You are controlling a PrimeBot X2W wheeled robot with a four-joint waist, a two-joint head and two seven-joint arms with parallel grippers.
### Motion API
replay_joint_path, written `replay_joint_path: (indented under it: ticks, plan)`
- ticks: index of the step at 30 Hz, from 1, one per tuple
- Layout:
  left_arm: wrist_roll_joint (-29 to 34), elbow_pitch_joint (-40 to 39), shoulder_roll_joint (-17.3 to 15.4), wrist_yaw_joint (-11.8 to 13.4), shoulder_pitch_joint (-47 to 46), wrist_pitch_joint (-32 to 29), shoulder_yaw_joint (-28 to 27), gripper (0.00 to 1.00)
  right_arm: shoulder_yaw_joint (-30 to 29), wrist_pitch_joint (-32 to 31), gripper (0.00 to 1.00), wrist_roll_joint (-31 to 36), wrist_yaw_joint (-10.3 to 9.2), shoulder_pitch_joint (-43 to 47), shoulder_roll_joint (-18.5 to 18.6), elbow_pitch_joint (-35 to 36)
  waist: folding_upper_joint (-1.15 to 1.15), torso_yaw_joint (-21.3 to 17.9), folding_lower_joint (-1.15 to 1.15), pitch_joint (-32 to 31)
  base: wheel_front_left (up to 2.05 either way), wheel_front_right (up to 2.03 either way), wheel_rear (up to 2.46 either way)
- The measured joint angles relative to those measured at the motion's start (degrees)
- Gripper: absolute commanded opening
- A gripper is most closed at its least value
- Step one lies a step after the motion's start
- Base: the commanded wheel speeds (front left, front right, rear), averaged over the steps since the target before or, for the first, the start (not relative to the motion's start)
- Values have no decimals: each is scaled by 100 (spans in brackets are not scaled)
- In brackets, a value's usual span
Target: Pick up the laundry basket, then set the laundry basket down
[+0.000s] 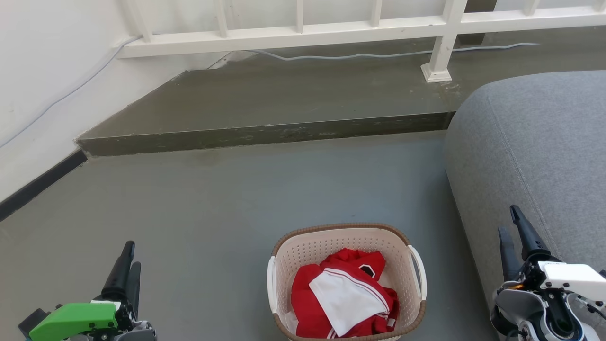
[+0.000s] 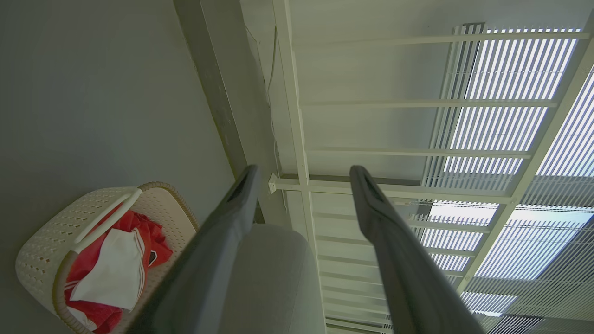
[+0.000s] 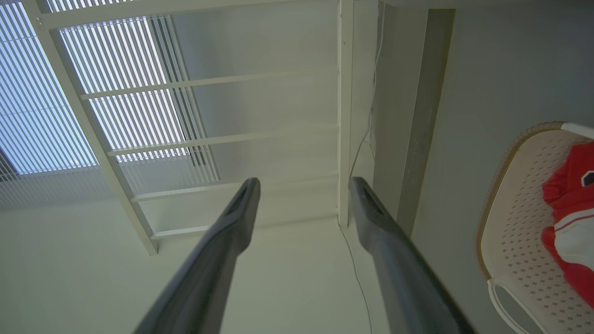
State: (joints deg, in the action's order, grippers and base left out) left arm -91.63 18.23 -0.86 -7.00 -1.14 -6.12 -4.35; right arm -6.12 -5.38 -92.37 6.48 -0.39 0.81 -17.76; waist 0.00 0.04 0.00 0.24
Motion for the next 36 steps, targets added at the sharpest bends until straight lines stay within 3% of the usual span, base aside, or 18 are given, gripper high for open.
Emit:
replay_joint_path:
  ticks: [13,36]
  plan:
    - [175,-221,-37,0,-4,170,-8,100,258,314,100,-7,0,-31,7,322,0,3,0,34,0,0,0]
    - [1467,-641,-547,0,-5,754,650,100,790,745,100,1701,3,-165,105,559,0,-11,0,96,0,0,0]
